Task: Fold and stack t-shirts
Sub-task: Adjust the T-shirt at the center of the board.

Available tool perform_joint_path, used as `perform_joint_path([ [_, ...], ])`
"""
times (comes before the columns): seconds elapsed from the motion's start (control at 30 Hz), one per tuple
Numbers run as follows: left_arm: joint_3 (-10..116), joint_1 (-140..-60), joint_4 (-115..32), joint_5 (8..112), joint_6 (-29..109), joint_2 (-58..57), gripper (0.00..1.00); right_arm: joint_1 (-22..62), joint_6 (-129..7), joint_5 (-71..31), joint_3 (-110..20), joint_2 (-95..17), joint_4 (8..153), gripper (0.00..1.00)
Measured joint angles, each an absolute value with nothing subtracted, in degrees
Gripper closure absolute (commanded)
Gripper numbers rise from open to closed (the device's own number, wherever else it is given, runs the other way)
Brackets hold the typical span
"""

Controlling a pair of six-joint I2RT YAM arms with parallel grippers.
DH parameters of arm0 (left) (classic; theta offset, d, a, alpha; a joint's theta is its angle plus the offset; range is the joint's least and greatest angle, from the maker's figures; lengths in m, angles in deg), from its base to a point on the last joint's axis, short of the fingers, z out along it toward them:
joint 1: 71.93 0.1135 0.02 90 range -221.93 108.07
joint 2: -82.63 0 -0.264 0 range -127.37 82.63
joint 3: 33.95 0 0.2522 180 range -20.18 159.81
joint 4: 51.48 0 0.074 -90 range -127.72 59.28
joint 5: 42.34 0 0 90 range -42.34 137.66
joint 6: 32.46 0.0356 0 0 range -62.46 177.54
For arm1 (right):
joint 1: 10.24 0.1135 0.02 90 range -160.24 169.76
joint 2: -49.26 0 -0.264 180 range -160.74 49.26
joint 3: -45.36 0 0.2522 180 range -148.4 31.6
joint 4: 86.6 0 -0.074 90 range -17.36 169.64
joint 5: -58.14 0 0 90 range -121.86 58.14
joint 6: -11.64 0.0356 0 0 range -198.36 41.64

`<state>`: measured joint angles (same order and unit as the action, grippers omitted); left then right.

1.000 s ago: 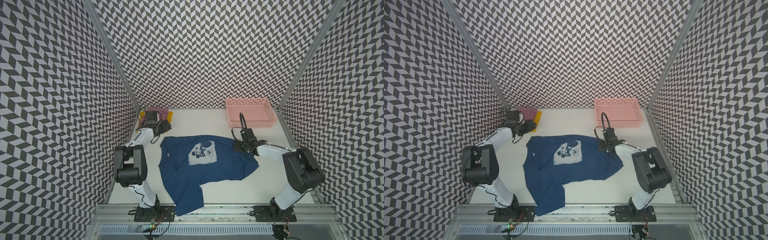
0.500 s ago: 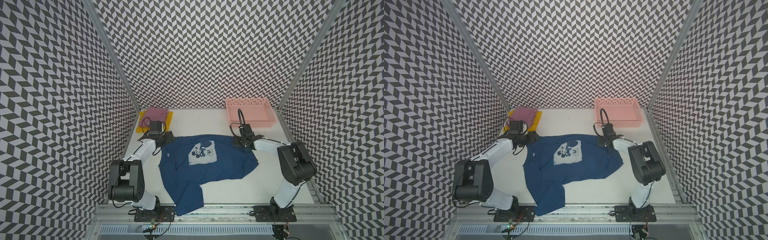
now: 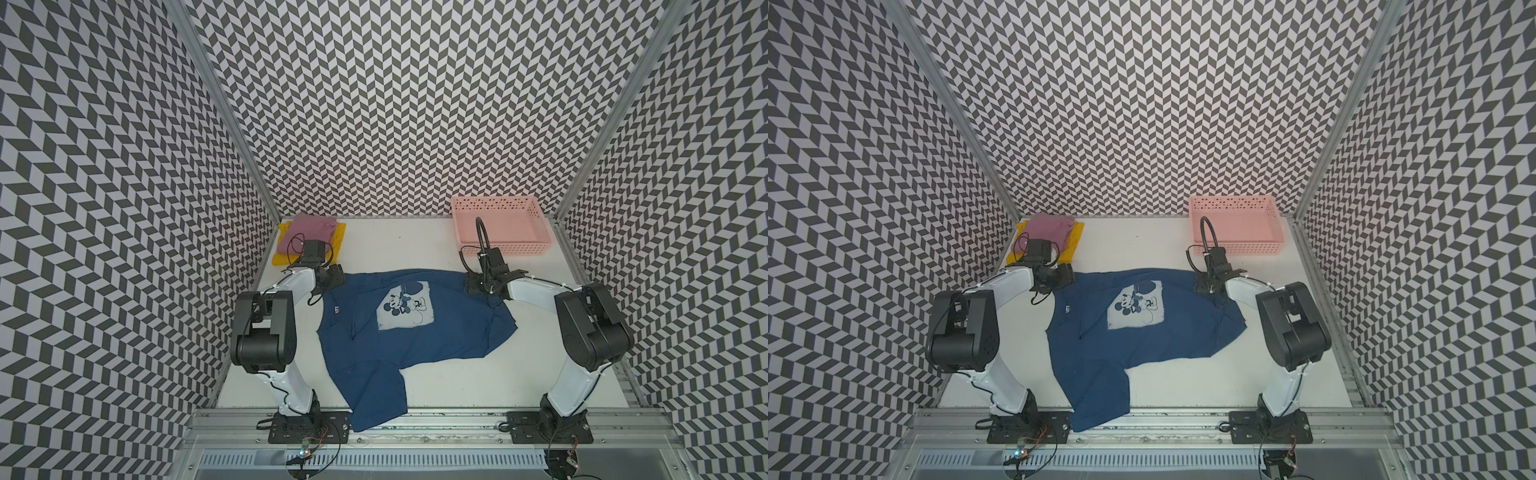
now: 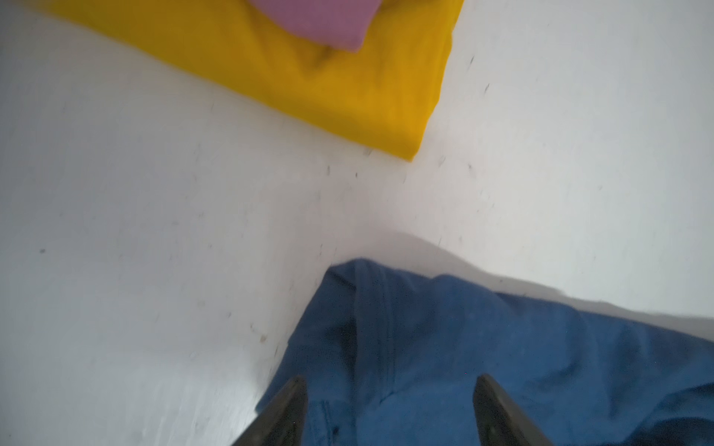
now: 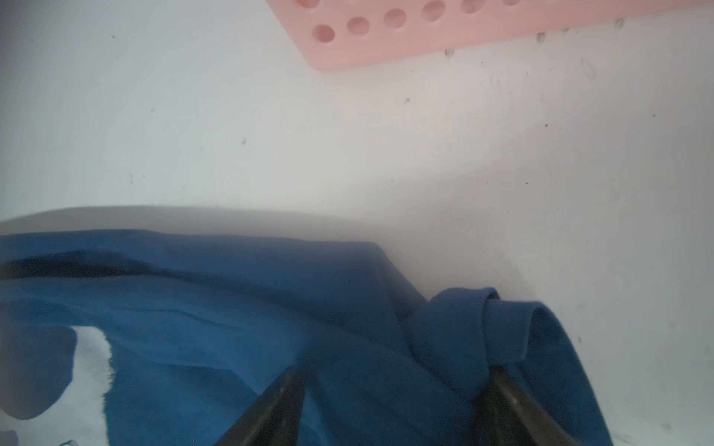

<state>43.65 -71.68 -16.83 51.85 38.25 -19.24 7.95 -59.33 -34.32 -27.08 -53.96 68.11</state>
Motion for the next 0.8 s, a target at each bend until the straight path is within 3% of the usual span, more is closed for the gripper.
perform_joint_path([
  [0.27, 46.5, -71.7, -17.1, 51.7, 38.7, -24.5, 0.42, 8.0, -59.5, -34.4, -27.1, -54.0, 68.1, 0.28],
  [0.43, 46.6, -71.7, -17.0, 51.5, 39.1, -24.9, 0.71, 8.0, -59.5, -34.4, -26.6, -54.0, 68.4, 0.29],
  [0.53, 46.7, -71.7, -17.0, 51.5, 39.0, -25.2, 1.0, 8.0, -59.7, -34.4, -26.4, -54.0, 68.5, 0.33],
  [0.73, 48.6, -71.6, -16.4, 51.3, 38.9, -26.9, 1.0, 8.0, -59.7, -34.7, -24.7, -53.9, 69.5, 0.64],
  [0.8, 49.9, -71.5, -16.2, 51.2, 39.0, -27.7, 1.0, 8.0, -59.6, -35.0, -24.2, -53.8, 70.1, 0.65],
])
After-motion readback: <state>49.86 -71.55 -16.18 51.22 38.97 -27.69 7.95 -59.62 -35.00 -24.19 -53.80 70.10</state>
